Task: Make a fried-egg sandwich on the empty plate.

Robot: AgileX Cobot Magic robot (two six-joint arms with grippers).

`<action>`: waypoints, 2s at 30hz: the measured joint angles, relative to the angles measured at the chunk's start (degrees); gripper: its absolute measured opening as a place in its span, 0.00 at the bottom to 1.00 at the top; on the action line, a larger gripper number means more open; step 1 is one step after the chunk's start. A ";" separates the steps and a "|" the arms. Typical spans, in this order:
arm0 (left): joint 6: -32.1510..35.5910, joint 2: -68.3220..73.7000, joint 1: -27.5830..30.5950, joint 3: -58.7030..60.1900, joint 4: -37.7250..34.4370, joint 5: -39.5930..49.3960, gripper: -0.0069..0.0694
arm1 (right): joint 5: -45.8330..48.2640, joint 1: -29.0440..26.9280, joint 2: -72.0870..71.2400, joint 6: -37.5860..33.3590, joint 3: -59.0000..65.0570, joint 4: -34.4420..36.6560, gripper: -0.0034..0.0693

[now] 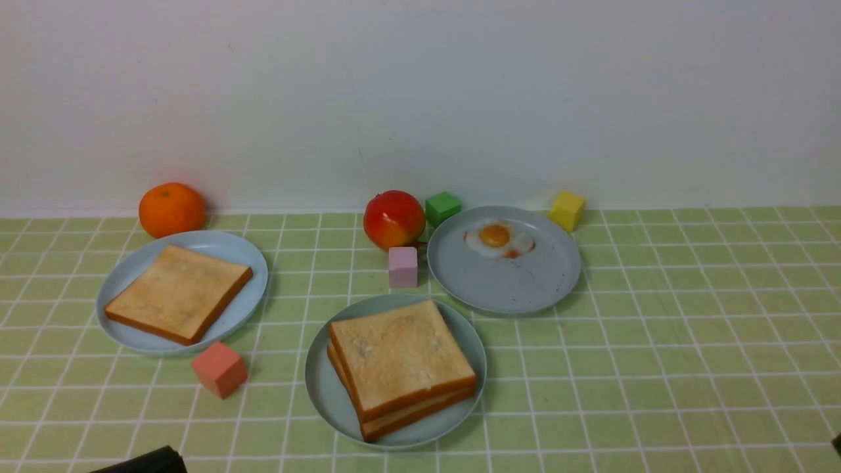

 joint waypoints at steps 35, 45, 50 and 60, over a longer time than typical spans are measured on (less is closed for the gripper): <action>0.00 0.00 0.00 0.07 0.00 0.01 0.11 | 20.59 -11.64 -3.30 -38.95 0.02 48.57 0.03; 0.00 0.00 0.00 0.07 0.00 0.01 0.12 | 23.01 -11.64 -3.30 -71.30 0.02 72.62 0.03; 0.00 0.00 0.00 0.07 0.00 0.01 0.13 | 24.34 -11.64 -3.30 -54.59 0.02 58.23 0.03; 0.00 0.00 0.00 0.07 0.00 0.01 0.14 | 30.76 -11.64 -3.30 -48.63 0.02 51.38 0.03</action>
